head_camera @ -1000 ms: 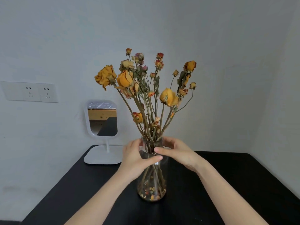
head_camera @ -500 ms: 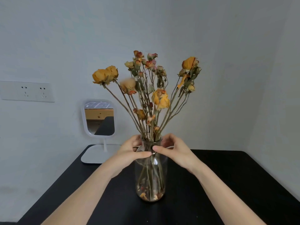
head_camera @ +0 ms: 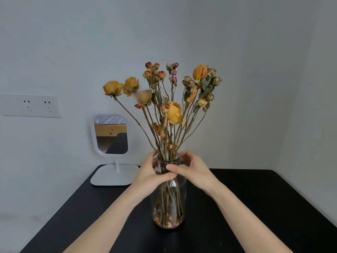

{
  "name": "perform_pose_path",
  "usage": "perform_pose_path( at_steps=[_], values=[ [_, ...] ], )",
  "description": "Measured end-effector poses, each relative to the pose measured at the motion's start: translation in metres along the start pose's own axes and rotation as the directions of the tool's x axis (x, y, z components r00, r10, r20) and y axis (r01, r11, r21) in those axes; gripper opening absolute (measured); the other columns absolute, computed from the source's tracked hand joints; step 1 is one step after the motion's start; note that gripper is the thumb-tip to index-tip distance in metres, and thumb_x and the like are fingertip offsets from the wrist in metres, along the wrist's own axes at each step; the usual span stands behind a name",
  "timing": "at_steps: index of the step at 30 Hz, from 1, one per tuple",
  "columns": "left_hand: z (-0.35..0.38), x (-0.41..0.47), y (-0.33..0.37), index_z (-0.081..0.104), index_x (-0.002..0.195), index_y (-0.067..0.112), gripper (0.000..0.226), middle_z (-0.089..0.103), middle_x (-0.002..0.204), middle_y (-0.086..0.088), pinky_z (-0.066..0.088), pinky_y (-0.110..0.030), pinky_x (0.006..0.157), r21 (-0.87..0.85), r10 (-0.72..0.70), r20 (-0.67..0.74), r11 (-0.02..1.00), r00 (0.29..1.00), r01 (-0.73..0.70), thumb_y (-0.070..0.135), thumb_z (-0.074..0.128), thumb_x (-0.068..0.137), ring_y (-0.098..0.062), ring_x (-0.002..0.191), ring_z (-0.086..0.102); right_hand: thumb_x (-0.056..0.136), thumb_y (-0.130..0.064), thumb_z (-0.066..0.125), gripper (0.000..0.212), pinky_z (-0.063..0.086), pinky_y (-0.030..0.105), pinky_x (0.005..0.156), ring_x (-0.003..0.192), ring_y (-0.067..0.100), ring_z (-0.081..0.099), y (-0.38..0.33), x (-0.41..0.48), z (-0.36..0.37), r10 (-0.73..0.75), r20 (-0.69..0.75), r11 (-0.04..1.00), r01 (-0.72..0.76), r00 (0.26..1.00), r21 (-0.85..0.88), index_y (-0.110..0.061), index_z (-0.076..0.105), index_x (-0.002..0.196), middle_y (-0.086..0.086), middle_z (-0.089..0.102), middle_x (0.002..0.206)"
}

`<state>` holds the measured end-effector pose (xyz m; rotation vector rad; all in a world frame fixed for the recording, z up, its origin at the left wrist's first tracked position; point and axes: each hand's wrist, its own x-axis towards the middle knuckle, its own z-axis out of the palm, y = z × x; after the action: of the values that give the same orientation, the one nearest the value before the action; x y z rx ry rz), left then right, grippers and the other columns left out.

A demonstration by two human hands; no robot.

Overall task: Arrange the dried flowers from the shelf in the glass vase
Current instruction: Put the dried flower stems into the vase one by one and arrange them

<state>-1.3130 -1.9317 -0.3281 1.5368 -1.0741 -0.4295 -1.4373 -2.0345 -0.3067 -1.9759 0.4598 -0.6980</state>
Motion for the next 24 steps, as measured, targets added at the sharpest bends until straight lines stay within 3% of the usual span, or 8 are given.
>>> perform_pose_path(
  at_steps=[6, 9, 13, 16, 19, 22, 24],
  values=[
    [-0.012, -0.002, 0.007, 0.043, 0.132, 0.019, 0.063, 0.060, 0.124, 0.002, 0.044, -0.038, 0.102, -0.018, -0.071, 0.177, 0.997, 0.982, 0.075, 0.007, 0.070, 0.077, -0.011, 0.114, 0.057, 0.070, -0.043, 0.076, 0.043, 0.044, 0.019, 0.074, 0.089, 0.010, 0.058, -0.002, -0.006, -0.001, 0.012, -0.018, 0.999, -0.013, 1.000, -0.048, -0.020, 0.053, 0.098, -0.002, 0.061, 0.095],
    [-0.016, -0.002, 0.008, 0.039, 0.136, 0.021, 0.071, 0.055, 0.129, 0.004, 0.040, -0.036, 0.104, -0.028, -0.092, 0.198, 0.995, 0.976, 0.099, 0.014, 0.072, 0.073, -0.012, 0.118, 0.052, 0.072, -0.045, 0.073, 0.036, 0.044, 0.017, 0.072, 0.083, 0.007, 0.059, -0.005, -0.008, -0.008, 0.021, 0.011, 0.999, -0.021, 1.000, -0.038, -0.023, 0.055, 0.095, -0.004, 0.062, 0.089],
    [-0.019, -0.004, 0.013, 0.045, 0.130, 0.027, 0.086, 0.054, 0.130, 0.008, 0.033, -0.039, 0.109, -0.085, -0.049, 0.072, 0.995, 0.996, 0.055, 0.046, 0.080, 0.054, -0.013, 0.124, 0.046, 0.080, -0.037, 0.067, 0.032, 0.042, 0.012, 0.072, 0.083, 0.007, 0.059, -0.010, -0.005, -0.017, -0.009, -0.047, 1.000, 0.009, 0.999, 0.007, -0.025, 0.057, 0.108, -0.001, 0.062, 0.089],
    [-0.021, -0.003, 0.018, 0.055, 0.114, 0.028, 0.070, 0.060, 0.116, 0.006, 0.042, -0.028, 0.094, -0.111, -0.027, -0.106, 0.994, 0.994, 0.015, 0.051, 0.082, 0.053, -0.012, 0.113, 0.052, 0.086, -0.029, 0.062, 0.031, 0.044, 0.014, 0.081, 0.085, 0.007, 0.059, -0.018, -0.001, -0.020, -0.052, -0.050, 0.998, 0.054, 0.997, 0.041, -0.018, 0.061, 0.115, 0.009, 0.065, 0.095],
    [-0.021, -0.002, 0.020, 0.054, 0.096, 0.033, 0.044, 0.059, 0.100, 0.005, 0.041, -0.017, 0.072, -0.027, 0.012, -0.286, 0.999, 0.958, -0.021, 0.036, 0.081, 0.062, -0.008, 0.095, 0.055, 0.089, -0.021, 0.060, 0.008, 0.045, 0.005, 0.069, 0.081, 0.008, 0.056, -0.024, 0.003, -0.018, -0.055, -0.016, 0.997, 0.056, 0.998, 0.047, -0.018, 0.068, 0.088, 0.010, 0.065, 0.100],
    [-0.017, -0.008, 0.021, 0.049, 0.090, 0.034, 0.044, 0.055, 0.090, 0.007, 0.039, -0.016, 0.066, 0.061, 0.069, -0.342, 0.997, 0.937, -0.051, 0.033, 0.082, 0.062, -0.005, 0.085, 0.053, 0.087, -0.017, 0.062, 0.019, 0.045, 0.002, 0.064, 0.081, 0.011, 0.057, -0.026, 0.006, -0.014, -0.056, -0.010, 0.995, 0.057, 0.998, 0.077, -0.015, 0.061, 0.068, 0.000, 0.064, 0.094],
    [-0.013, -0.010, 0.023, 0.049, 0.089, 0.037, 0.042, 0.057, 0.092, 0.011, 0.040, -0.016, 0.068, 0.101, 0.107, -0.311, 0.992, 0.944, -0.079, 0.036, 0.082, 0.062, -0.001, 0.087, 0.054, 0.086, -0.016, 0.064, 0.016, 0.048, 0.007, 0.070, 0.085, 0.016, 0.058, -0.027, 0.006, -0.011, -0.065, -0.023, 0.991, 0.067, 0.998, 0.112, -0.015, 0.060, 0.070, 0.006, 0.065, 0.093]
  ],
)
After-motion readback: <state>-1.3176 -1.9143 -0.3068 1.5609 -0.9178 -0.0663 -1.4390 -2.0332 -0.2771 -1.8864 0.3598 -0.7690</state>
